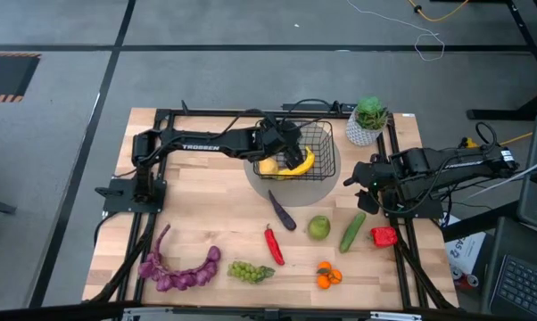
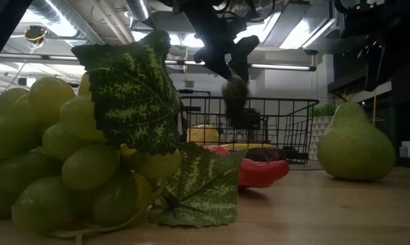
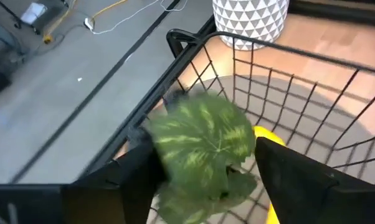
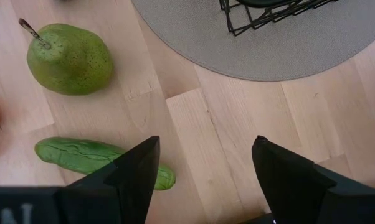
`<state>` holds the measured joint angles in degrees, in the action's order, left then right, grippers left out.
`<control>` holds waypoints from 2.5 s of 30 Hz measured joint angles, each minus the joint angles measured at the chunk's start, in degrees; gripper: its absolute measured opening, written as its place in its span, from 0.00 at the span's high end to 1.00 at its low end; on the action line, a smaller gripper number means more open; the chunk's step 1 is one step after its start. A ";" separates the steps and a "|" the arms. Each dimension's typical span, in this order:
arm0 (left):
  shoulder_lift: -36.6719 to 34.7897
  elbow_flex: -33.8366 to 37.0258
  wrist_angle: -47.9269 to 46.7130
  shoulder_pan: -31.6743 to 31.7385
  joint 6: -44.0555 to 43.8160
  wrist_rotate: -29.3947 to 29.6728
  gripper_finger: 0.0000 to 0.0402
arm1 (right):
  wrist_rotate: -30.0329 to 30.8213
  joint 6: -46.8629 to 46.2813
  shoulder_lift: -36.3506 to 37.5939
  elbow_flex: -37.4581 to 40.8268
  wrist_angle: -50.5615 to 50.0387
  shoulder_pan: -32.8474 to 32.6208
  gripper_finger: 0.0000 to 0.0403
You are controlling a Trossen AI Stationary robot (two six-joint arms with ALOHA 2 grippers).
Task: Build produce basket
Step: Put the black grapes into the black wire basket, then put the green pear into the black wire basket
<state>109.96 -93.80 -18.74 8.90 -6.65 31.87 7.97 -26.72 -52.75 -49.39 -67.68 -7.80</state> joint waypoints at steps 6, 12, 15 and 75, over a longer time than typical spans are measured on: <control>-0.05 0.00 -1.05 0.09 -6.68 0.00 0.33 | 0.00 0.02 0.00 0.00 0.00 0.01 0.37; -0.05 0.00 -1.82 0.04 -2.38 0.01 0.34 | 0.00 0.02 0.02 0.00 0.00 0.01 0.37; -0.05 0.00 -1.83 0.07 0.56 0.05 0.34 | 0.00 0.02 0.00 0.00 0.00 0.01 0.37; -10.15 -2.92 -26.49 -36.72 -27.39 -11.53 0.34 | -0.05 -0.17 0.02 8.59 14.90 -0.12 0.37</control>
<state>99.81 -96.72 -45.23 -27.82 -34.04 20.35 7.92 -26.89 -52.73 -40.80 -52.78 -7.92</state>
